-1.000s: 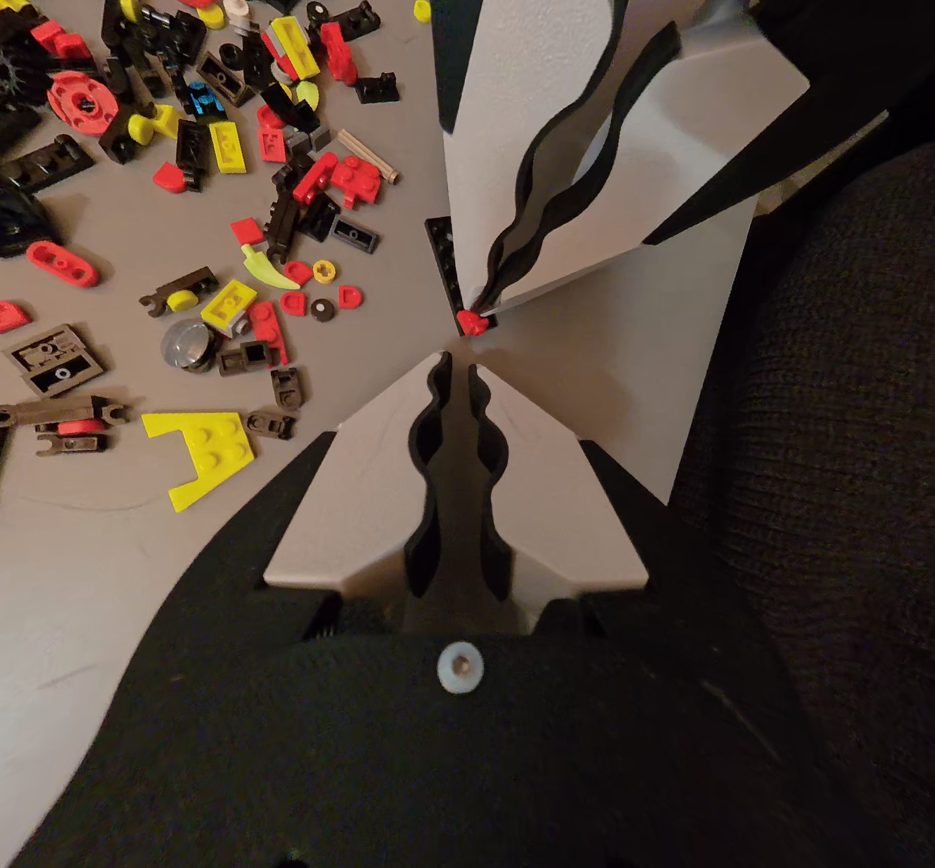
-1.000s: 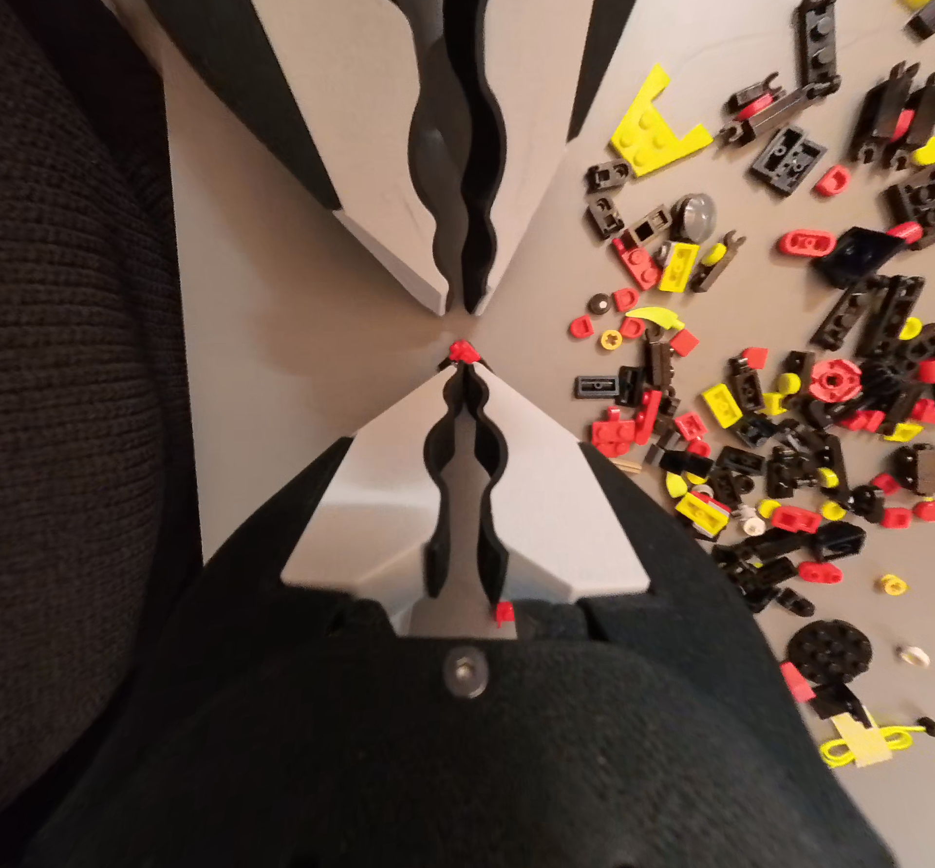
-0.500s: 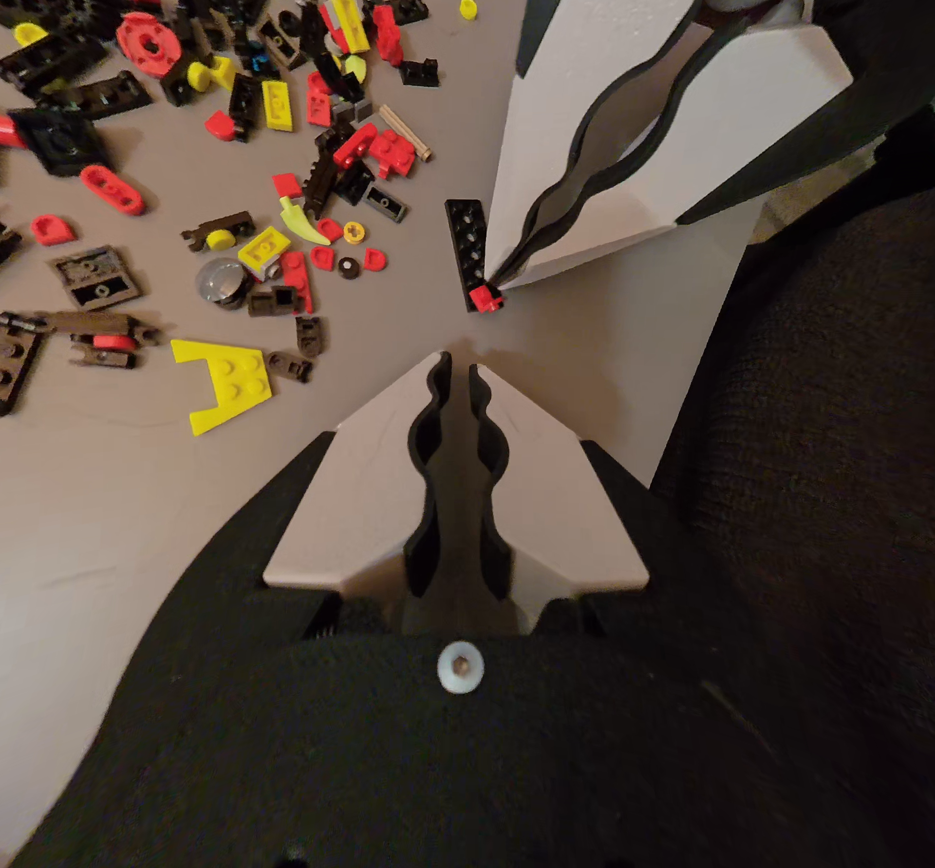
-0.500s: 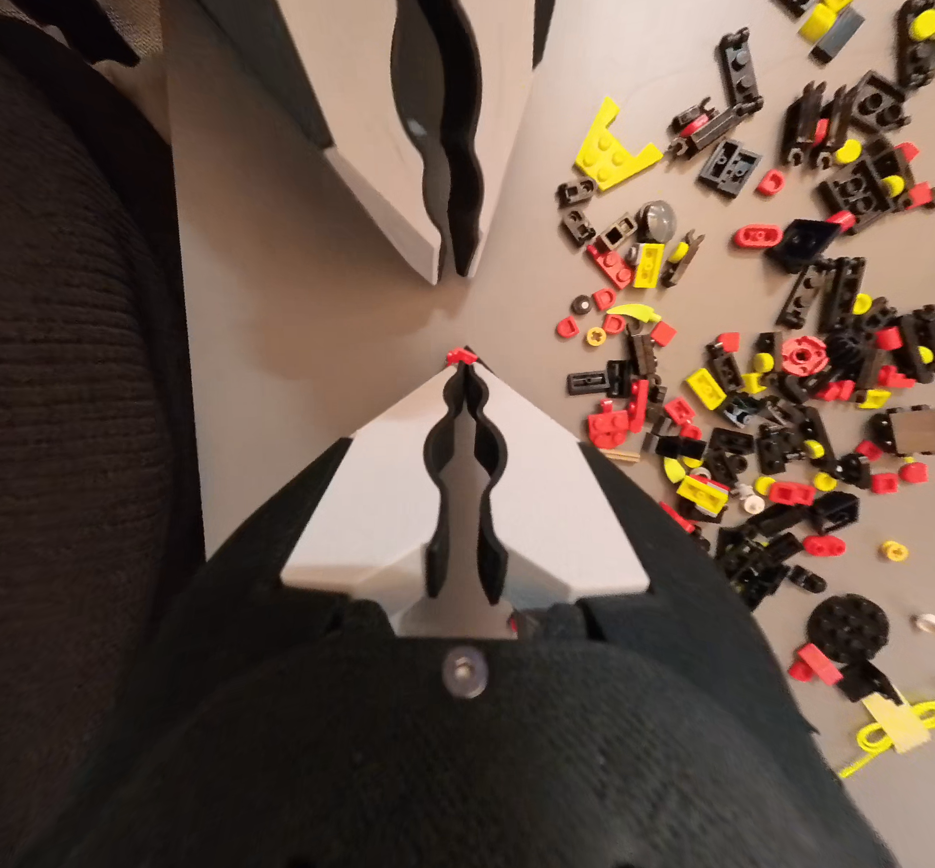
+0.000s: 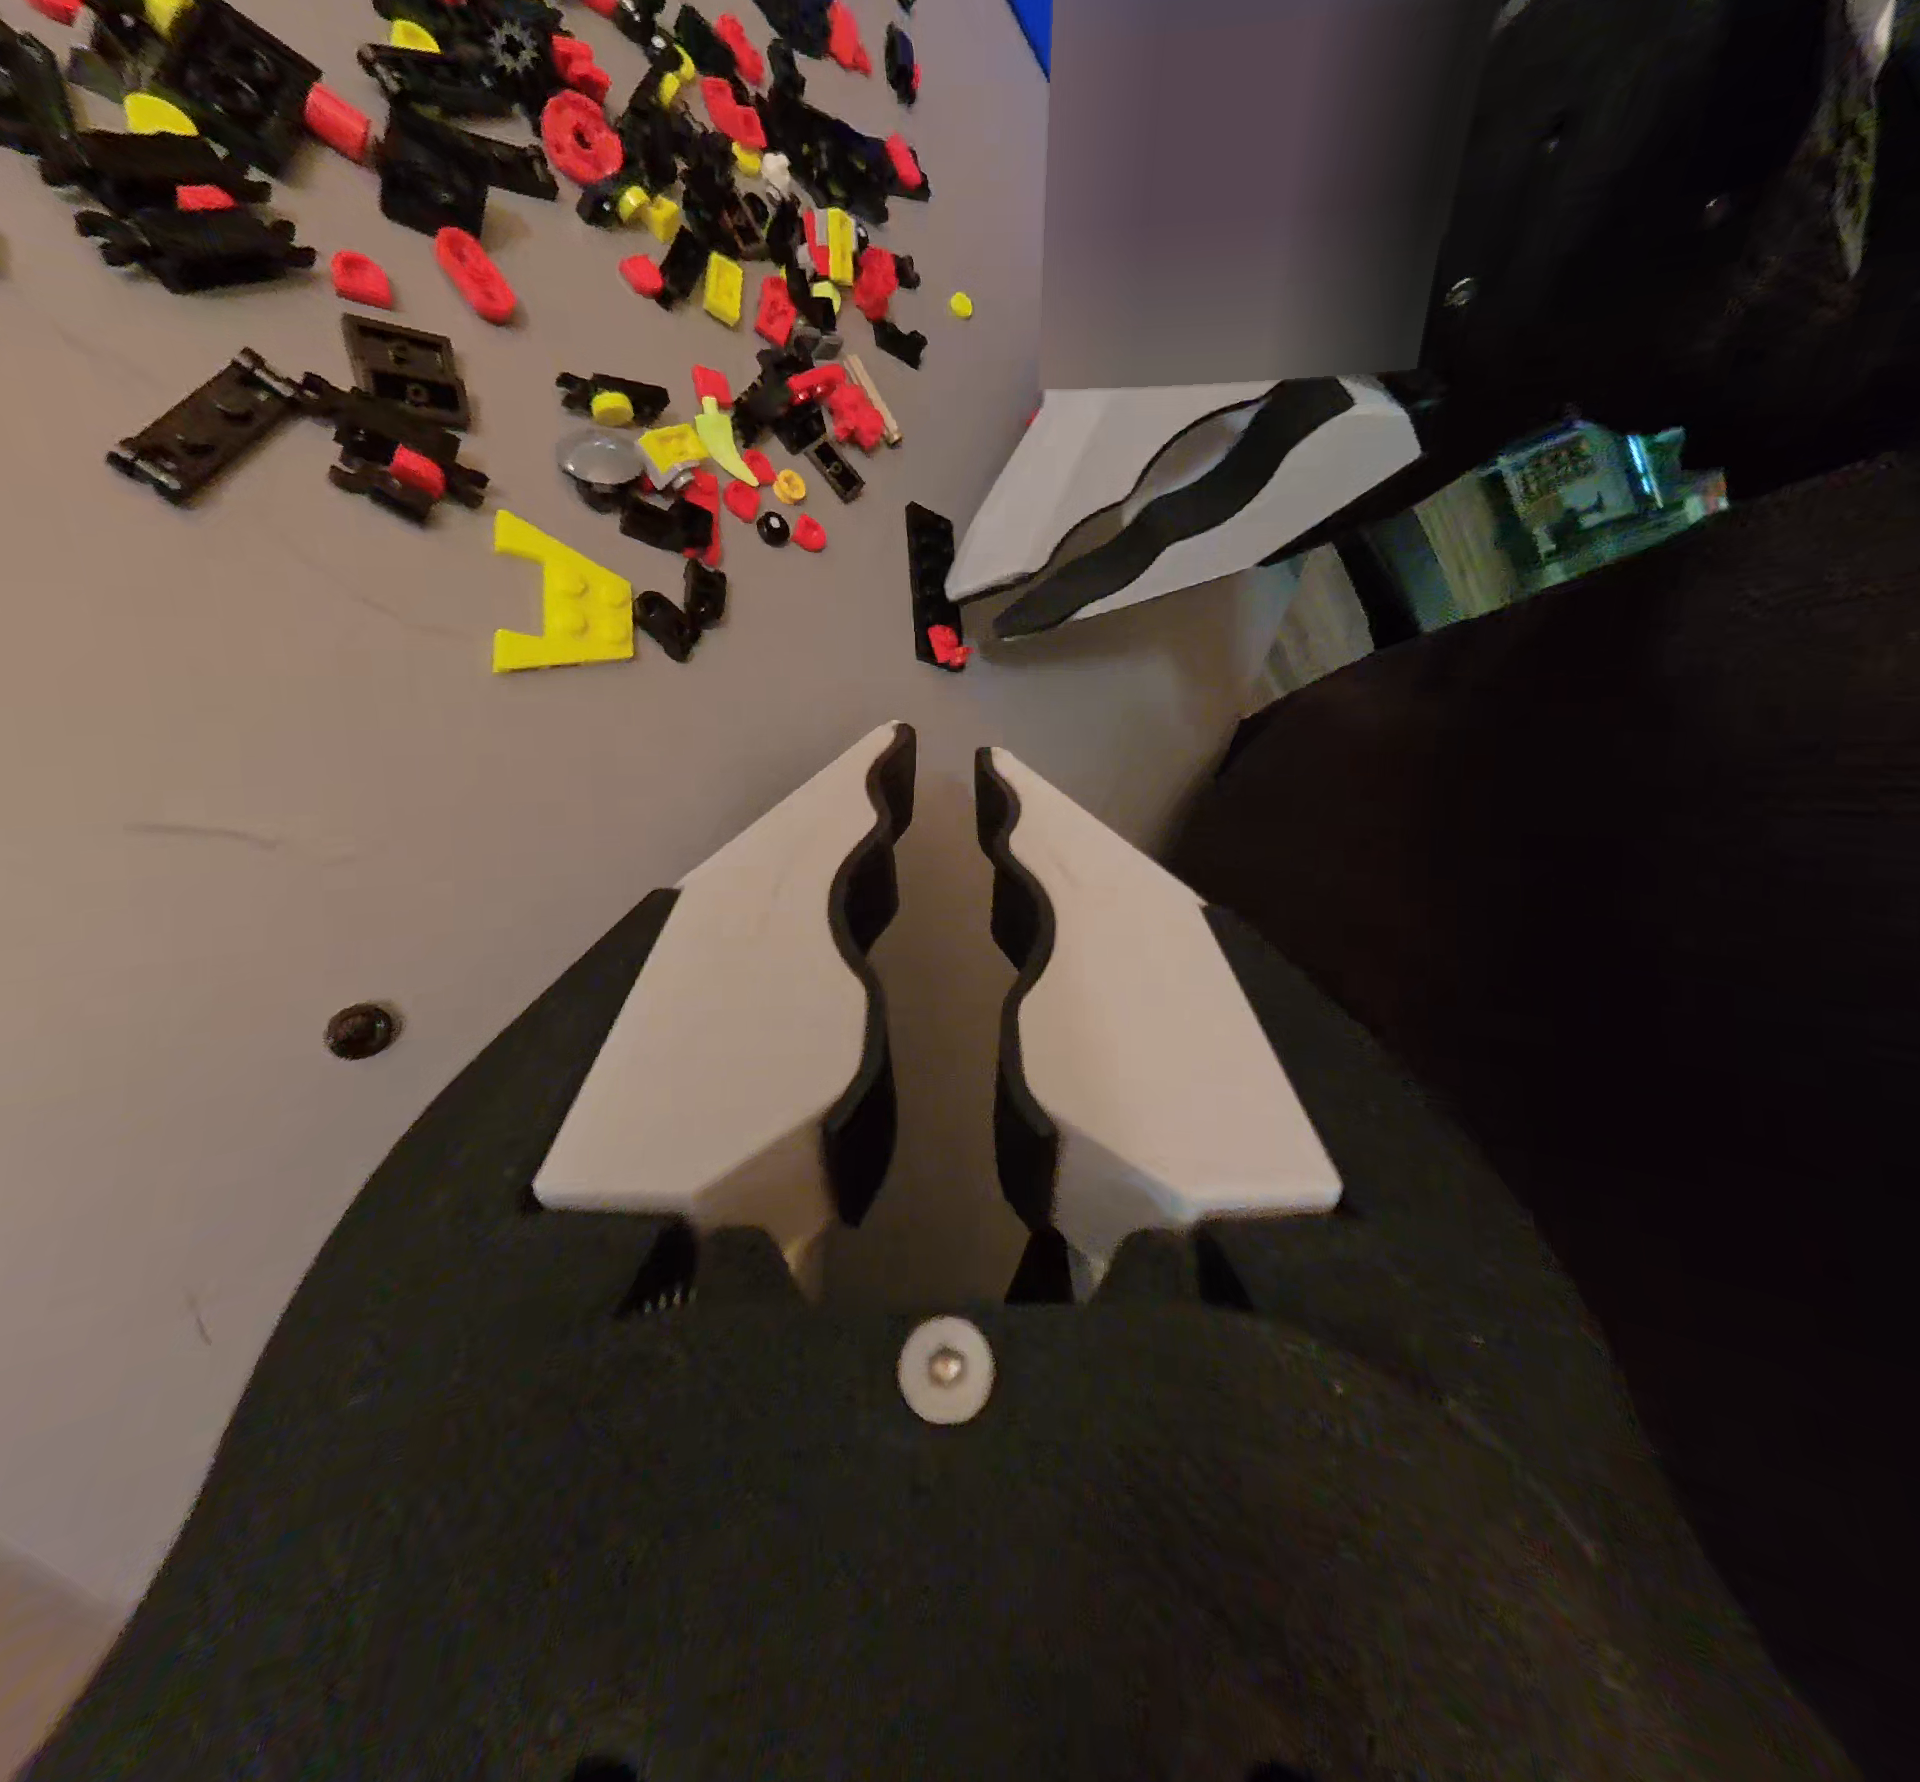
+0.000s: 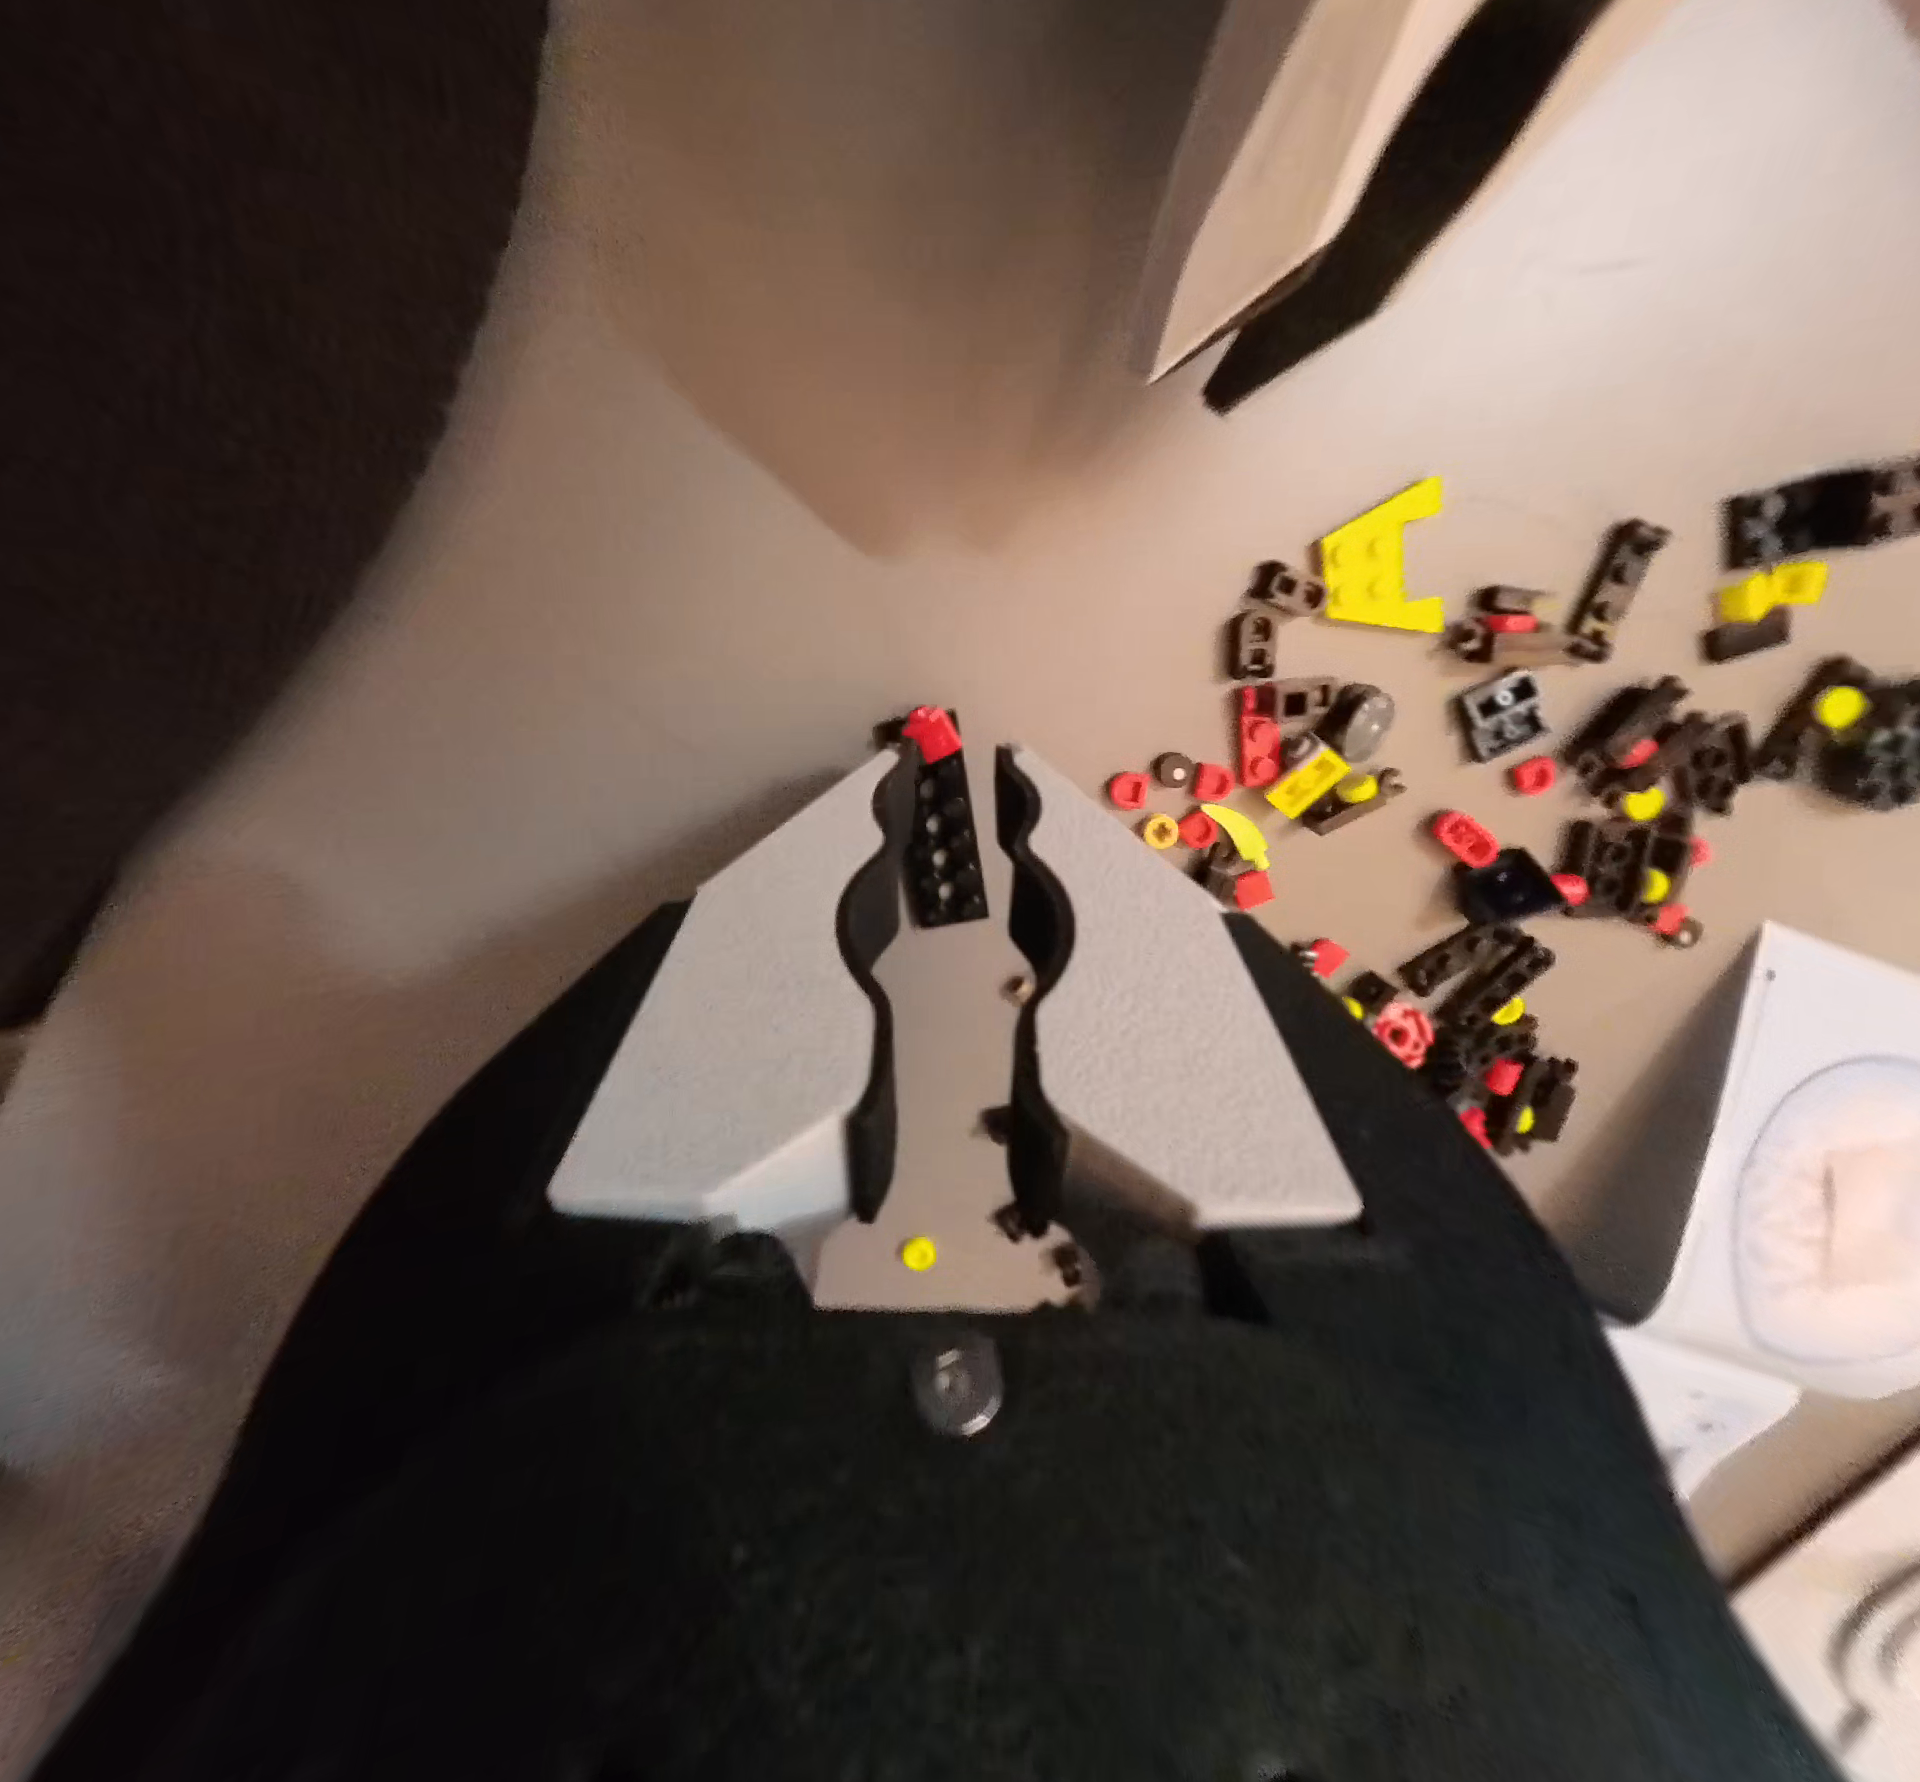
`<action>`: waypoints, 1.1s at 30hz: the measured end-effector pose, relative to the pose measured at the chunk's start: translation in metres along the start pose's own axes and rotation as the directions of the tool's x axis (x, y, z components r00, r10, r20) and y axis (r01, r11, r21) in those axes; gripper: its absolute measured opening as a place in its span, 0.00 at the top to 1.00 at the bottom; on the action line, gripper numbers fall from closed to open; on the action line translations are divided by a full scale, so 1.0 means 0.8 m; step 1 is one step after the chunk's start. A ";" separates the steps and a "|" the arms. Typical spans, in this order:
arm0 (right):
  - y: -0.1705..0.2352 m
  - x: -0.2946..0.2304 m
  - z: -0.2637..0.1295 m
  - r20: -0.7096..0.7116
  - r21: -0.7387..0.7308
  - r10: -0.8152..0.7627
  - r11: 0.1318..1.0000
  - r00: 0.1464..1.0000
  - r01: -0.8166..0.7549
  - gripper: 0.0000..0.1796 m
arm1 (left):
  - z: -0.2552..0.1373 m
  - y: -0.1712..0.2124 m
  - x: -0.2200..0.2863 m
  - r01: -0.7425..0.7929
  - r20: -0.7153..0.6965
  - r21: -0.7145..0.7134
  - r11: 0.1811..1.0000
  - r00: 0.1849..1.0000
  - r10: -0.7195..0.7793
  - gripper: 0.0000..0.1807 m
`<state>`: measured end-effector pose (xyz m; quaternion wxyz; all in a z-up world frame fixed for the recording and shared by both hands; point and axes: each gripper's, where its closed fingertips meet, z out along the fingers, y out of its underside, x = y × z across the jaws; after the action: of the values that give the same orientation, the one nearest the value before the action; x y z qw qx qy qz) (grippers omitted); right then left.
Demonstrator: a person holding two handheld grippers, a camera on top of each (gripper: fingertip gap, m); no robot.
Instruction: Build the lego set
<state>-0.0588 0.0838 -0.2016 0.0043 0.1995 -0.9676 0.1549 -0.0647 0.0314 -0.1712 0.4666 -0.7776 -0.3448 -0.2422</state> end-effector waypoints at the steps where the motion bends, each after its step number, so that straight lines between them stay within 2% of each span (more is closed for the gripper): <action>1: 0.003 -0.002 0.003 0.017 -0.025 -0.034 0.999 0.999 0.035 0.93 | 0.001 0.002 -0.001 0.003 -0.002 -0.008 1.000 1.000 -0.003 0.95; 6: 0.009 -0.008 0.011 0.069 -0.093 -0.132 0.986 0.989 0.138 0.95 | 0.002 0.006 0.003 -0.001 -0.017 -0.027 1.000 1.000 0.001 0.95; 13: 0.005 -0.007 0.017 0.088 -0.124 -0.162 0.977 0.983 0.172 0.97 | 0.002 0.010 0.009 -0.023 -0.030 -0.037 0.999 0.999 0.022 0.96; 29: 0.004 -0.007 0.018 0.161 -0.160 -0.050 0.984 0.986 0.076 0.98 | -0.004 0.015 0.019 -0.050 -0.047 -0.037 0.998 0.998 0.048 0.96; 33: 0.003 -0.006 0.019 0.185 -0.203 0.029 0.979 0.982 0.009 0.98 | -0.004 0.015 0.019 -0.046 -0.050 -0.038 0.998 0.998 0.044 0.96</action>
<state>-0.0544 0.0829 -0.2169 -0.0670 0.2066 -0.9755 0.0359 -0.0459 0.0293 -0.1660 0.4650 -0.7880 -0.3108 -0.2573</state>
